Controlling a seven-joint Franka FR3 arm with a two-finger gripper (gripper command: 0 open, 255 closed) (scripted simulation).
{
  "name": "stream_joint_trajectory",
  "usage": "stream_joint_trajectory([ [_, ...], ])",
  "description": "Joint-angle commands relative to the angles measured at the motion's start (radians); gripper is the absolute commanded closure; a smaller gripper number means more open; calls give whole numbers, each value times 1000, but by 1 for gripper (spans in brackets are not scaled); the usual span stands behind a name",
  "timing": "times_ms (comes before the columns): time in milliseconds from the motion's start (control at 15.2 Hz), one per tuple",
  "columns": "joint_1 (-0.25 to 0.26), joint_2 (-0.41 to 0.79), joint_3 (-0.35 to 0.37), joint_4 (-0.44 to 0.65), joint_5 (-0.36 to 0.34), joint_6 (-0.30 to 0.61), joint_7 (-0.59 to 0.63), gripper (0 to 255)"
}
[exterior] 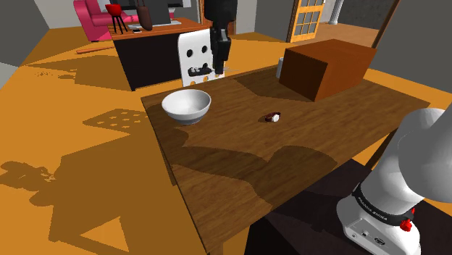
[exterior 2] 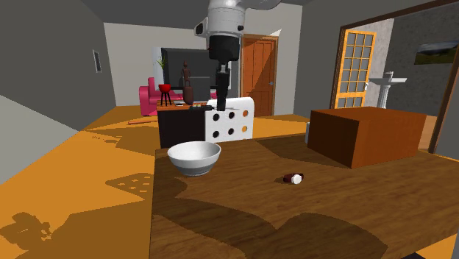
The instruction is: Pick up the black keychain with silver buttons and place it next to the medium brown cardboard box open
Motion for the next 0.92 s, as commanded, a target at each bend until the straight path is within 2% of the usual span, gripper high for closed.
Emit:
stream_joint_trajectory([
  [0,-11,-41,-20,-38,5,-5,-33,255],
  [396,-55,-183,-106,-175,2,-14,-163,255],
  [858,-109,-310,-219,-283,-36,-40,-314,255],
])
